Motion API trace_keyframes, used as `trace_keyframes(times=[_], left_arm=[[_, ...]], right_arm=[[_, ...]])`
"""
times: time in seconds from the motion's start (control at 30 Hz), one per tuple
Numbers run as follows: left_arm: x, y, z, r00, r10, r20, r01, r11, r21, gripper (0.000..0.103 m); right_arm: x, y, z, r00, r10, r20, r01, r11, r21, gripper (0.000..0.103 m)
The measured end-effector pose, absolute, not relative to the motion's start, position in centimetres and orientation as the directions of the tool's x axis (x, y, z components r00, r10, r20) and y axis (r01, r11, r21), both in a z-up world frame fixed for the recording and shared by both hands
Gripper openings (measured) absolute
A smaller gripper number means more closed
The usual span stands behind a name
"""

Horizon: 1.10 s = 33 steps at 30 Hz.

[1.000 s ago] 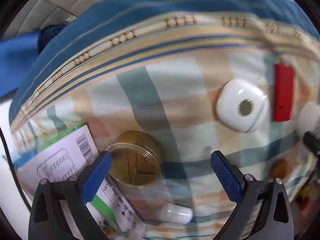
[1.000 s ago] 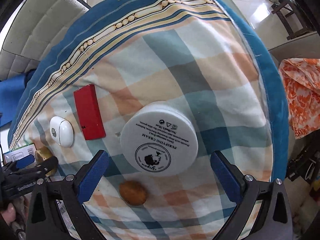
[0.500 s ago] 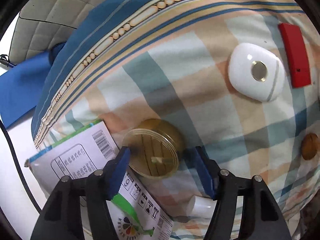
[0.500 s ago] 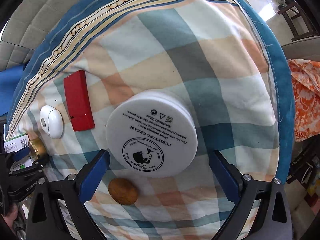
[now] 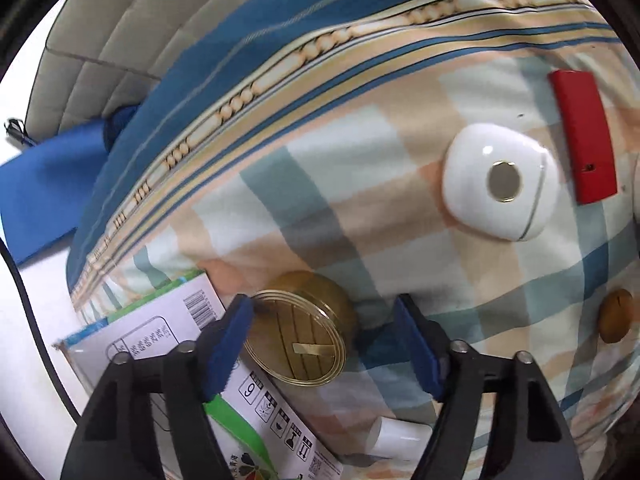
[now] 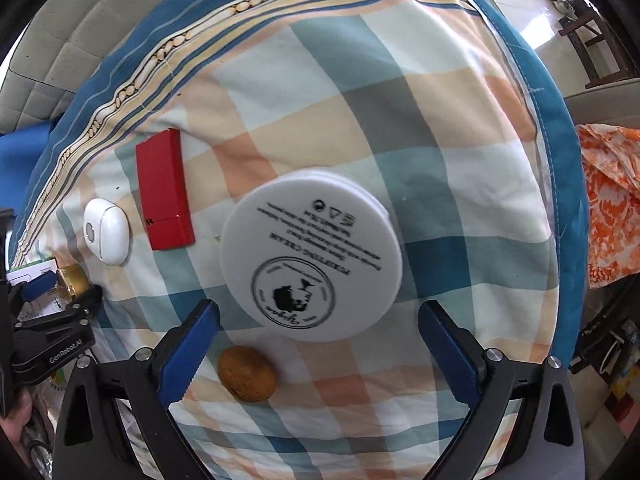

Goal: Organize rigid objects
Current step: 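Grasp the gold-lidded tin with the left tool while the right tool grasps the PURIFYING CREAM jar, then lift the gold tin and white cream jar and carry both toward the box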

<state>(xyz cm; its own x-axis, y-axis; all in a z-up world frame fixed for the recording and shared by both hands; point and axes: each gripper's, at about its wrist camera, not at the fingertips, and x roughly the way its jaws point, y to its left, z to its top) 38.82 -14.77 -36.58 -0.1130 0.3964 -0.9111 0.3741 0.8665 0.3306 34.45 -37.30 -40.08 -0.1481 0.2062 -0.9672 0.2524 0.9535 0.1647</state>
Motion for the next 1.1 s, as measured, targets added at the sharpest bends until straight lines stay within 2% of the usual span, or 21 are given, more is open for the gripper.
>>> trace_keyframes(times=[0.03, 0.13, 0.27, 0.33, 0.43, 0.53, 0.6, 0.67, 0.77, 0.9, 1.1], left_arm=[[38.8, -15.0, -36.5, -0.106, 0.400, -0.910, 0.379, 0.863, 0.335, 0.063], [39.2, -15.6, -36.4, -0.114, 0.399, -0.910, 0.394, 0.859, 0.327, 0.064], [41.2, -15.8, -37.1, -0.128, 0.395, -0.910, 0.391, 0.863, 0.319, 0.083], [42.4, -15.0, -37.9, -0.151, 0.399, -0.905, 0.395, 0.863, 0.314, 0.088], [43.3, -13.8, -38.4, -0.226, 0.357, -0.906, 0.358, 0.896, 0.263, 0.088], [43.9, -12.3, -39.1, -0.309, 0.303, -0.902, 0.304, 0.930, 0.208, 0.087], [44.0, -11.7, -39.3, -0.332, 0.265, -0.905, 0.277, 0.945, 0.175, 0.081], [44.2, -11.0, -39.3, -0.340, 0.229, -0.912, 0.255, 0.956, 0.145, 0.068], [43.7, -11.4, -39.3, -0.354, 0.195, -0.915, 0.243, 0.964, 0.111, 0.058], [42.6, -12.7, -39.0, -0.340, 0.178, -0.923, 0.244, 0.965, 0.096, 0.058], [41.3, -12.0, -38.7, -0.346, 0.086, -0.934, 0.143, 0.989, 0.039, 0.066]], right_arm=[[34.3, -37.4, -40.1, -0.149, 0.204, -0.968, 0.255, 0.953, 0.162, 0.101], [34.4, -37.8, -40.5, -0.152, 0.209, -0.966, 0.260, 0.951, 0.165, 0.101], [34.5, -38.5, -40.8, -0.154, 0.213, -0.965, 0.250, 0.953, 0.171, 0.101], [35.0, -38.4, -41.1, -0.155, 0.215, -0.964, 0.242, 0.955, 0.174, 0.101], [35.0, -37.4, -41.3, -0.156, 0.215, -0.964, 0.232, 0.957, 0.175, 0.101], [35.0, -36.2, -41.6, -0.160, 0.217, -0.963, 0.227, 0.957, 0.178, 0.101], [34.9, -36.1, -41.8, -0.163, 0.217, -0.963, 0.224, 0.958, 0.178, 0.101], [34.8, -35.9, -42.0, -0.165, 0.219, -0.962, 0.224, 0.958, 0.180, 0.101], [35.1, -36.5, -41.8, -0.172, 0.225, -0.959, 0.225, 0.957, 0.184, 0.101], [35.2, -37.7, -41.5, -0.169, 0.234, -0.957, 0.227, 0.955, 0.193, 0.101], [35.9, -38.2, -41.0, -0.137, 0.246, -0.959, 0.238, 0.948, 0.210, 0.101]])
